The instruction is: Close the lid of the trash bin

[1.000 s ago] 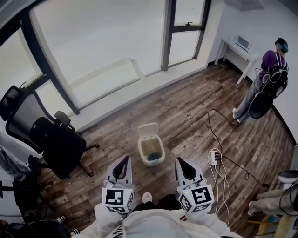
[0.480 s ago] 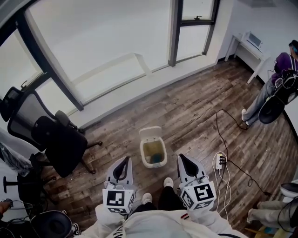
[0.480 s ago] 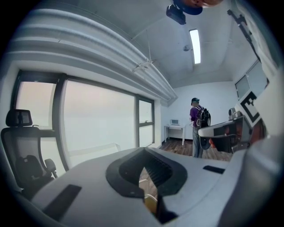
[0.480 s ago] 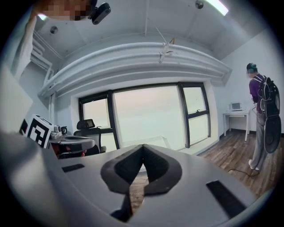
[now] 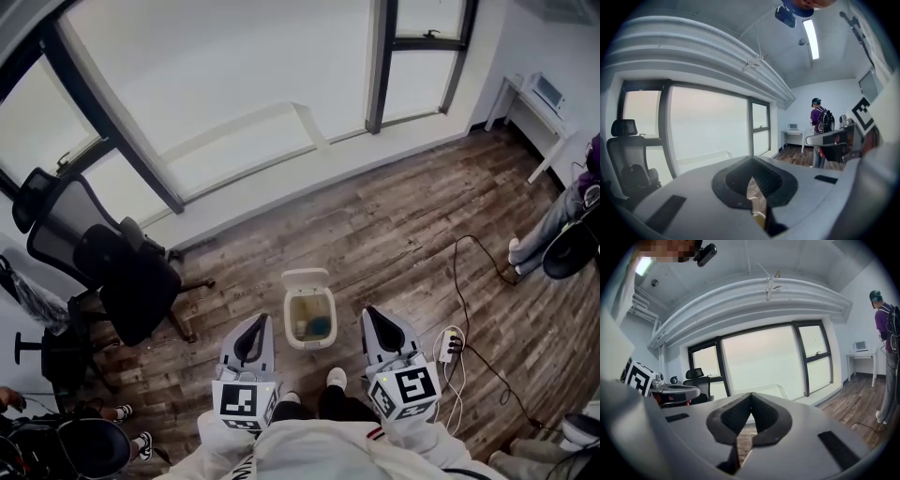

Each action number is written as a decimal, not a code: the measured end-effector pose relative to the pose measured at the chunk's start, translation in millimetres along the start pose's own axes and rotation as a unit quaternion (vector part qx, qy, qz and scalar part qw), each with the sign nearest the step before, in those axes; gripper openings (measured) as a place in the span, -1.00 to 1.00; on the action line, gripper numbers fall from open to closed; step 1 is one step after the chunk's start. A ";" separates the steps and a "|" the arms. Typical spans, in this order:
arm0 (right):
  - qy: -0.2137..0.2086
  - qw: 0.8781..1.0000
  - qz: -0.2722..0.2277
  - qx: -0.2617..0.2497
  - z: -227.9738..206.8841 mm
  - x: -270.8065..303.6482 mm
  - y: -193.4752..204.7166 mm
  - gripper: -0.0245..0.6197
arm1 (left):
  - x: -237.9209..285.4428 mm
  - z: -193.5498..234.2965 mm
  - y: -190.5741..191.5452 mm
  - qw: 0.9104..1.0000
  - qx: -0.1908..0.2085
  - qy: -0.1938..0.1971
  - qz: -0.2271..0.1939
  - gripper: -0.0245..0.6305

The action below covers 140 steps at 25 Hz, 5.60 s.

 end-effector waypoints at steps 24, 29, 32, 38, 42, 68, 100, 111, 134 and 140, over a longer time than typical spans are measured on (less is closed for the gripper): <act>0.007 0.997 0.076 0.011 -31.3 90.8 53.0 -0.85 | 89.6 45.6 64.5 0.998 -0.002 0.017 0.065 -0.91; 0.005 0.996 0.086 0.005 -31.2 117.4 75.4 -0.85 | 113.0 52.6 89.2 0.995 -0.007 0.034 0.090 -0.91; 0.013 0.995 0.094 0.012 -37.0 126.6 98.5 -0.85 | 126.2 57.4 118.6 0.995 -0.009 0.033 0.094 -0.91; 0.026 0.993 0.116 0.021 -44.2 143.9 152.0 -0.85 | 155.9 66.0 166.7 0.991 -0.021 0.043 0.122 -0.91; 0.031 0.992 0.123 0.023 -47.4 156.4 175.7 -0.85 | 173.4 71.7 191.4 0.993 -0.020 0.041 0.113 -0.91; 0.020 0.991 0.133 0.018 -65.8 216.0 323.0 -0.85 | 258.7 88.1 358.3 0.990 -0.012 0.026 0.141 -0.91; 0.035 0.987 0.155 0.037 -77.5 209.4 351.6 -0.85 | 409.2 97.9 366.8 0.949 0.126 0.155 0.243 -0.91; 0.033 0.986 0.157 0.042 -73.2 205.8 359.5 -0.85 | 388.4 87.1 381.2 0.950 0.050 0.161 0.265 -0.91; 0.028 0.986 0.159 0.045 -74.1 201.2 364.8 -0.85 | 309.3 44.4 448.5 0.928 -0.020 0.182 0.324 -0.91; 0.028 0.985 0.160 0.051 -77.8 202.8 370.2 -0.85 | 288.3 31.9 470.3 0.920 -0.043 0.185 0.344 -0.91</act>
Point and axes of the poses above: the fingertips, and each gripper's own axes: x forward along the fingers, z to its left, y out of its underside, the point moved 4 cm from there along -x, backward along the fingers, and after that the axes turned 2 degrees about z, right-handed, at the moved point
